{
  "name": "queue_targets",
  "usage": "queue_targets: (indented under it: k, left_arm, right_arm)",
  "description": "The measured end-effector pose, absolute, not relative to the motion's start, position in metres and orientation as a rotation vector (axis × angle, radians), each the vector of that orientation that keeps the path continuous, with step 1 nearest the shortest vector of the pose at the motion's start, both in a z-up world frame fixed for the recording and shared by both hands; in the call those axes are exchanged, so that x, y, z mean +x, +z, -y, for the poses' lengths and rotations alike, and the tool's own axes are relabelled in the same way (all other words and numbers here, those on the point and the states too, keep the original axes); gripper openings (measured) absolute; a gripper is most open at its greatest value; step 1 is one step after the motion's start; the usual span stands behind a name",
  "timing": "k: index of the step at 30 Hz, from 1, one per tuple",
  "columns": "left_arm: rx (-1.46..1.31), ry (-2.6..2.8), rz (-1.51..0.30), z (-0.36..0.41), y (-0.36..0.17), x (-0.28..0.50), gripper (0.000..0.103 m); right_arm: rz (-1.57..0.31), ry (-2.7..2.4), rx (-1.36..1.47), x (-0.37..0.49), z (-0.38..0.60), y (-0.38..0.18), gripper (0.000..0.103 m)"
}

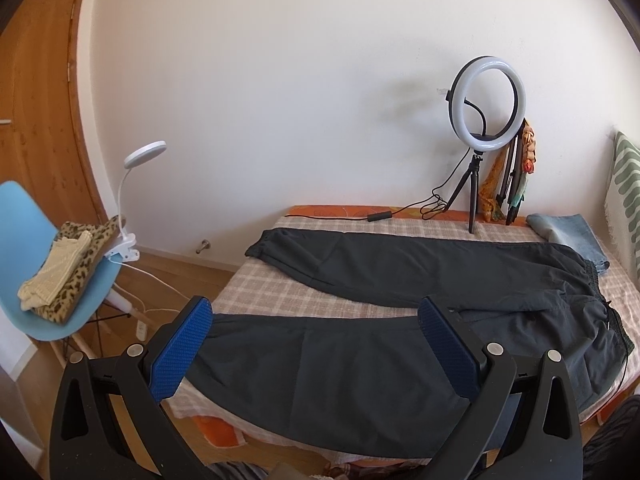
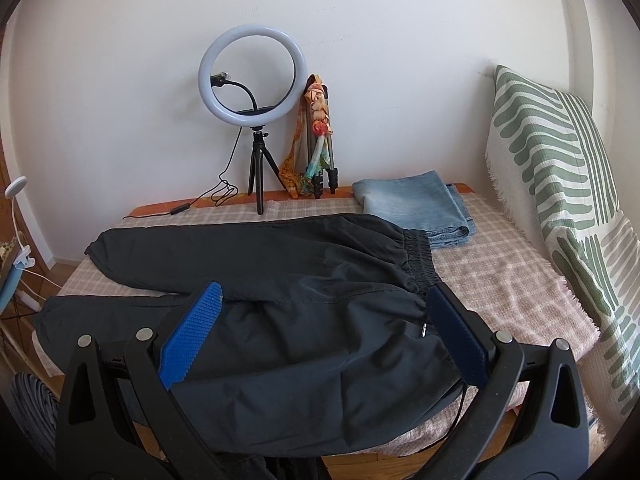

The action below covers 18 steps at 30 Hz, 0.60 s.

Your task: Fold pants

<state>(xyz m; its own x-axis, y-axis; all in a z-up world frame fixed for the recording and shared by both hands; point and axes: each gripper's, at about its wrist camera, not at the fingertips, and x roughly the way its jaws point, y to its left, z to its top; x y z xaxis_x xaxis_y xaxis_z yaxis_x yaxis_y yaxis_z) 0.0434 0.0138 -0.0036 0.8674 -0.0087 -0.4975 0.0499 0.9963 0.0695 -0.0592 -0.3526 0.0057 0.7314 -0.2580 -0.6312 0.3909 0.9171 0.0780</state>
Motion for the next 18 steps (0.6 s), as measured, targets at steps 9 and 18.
queue_targets:
  k: [9, 18]
  left_arm:
    - [0.111, -0.009, -0.577, -0.036, -0.007, 0.090, 0.102]
    - [0.140, 0.003, -0.607, -0.047, -0.012, 0.157, 0.102]
  right_arm:
    - [-0.678, -0.225, 0.122, 0.010, 0.356, 0.018, 0.103]
    - [-0.730, -0.056, 0.030, 0.117, 0.355, 0.002, 0.103]
